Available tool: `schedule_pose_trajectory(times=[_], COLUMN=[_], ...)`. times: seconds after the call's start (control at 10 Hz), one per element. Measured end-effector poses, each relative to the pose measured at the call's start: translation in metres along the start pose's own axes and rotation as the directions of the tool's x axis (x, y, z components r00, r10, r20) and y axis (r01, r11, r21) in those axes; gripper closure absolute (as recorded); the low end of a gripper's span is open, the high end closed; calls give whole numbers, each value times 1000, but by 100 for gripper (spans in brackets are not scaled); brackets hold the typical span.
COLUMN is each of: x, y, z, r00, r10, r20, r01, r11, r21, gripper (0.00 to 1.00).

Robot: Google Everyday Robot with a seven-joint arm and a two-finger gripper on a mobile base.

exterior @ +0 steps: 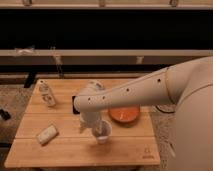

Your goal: Pick up the ceramic cup

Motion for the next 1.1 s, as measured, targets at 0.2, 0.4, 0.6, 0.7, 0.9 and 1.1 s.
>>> schedule_pose_trajectory(times=[0.2, 0.4, 0.6, 0.7, 0.9, 1.1], x=[-2, -3, -5, -4, -6, -7], y=[-2, -8, -13, -13, -15, -16], z=[7, 12, 16, 16, 8, -13], r00=[1000, 999, 999, 998, 996, 994], r10=[-6, 2, 7, 6, -5, -24], r20=[16, 32, 53, 58, 85, 109], r01=[6, -4, -13, -14, -10, 4], r11=[1000, 998, 993, 991, 985, 984], r21=[29, 66, 119, 133, 170, 179], gripper=[36, 52, 70, 80, 98, 100])
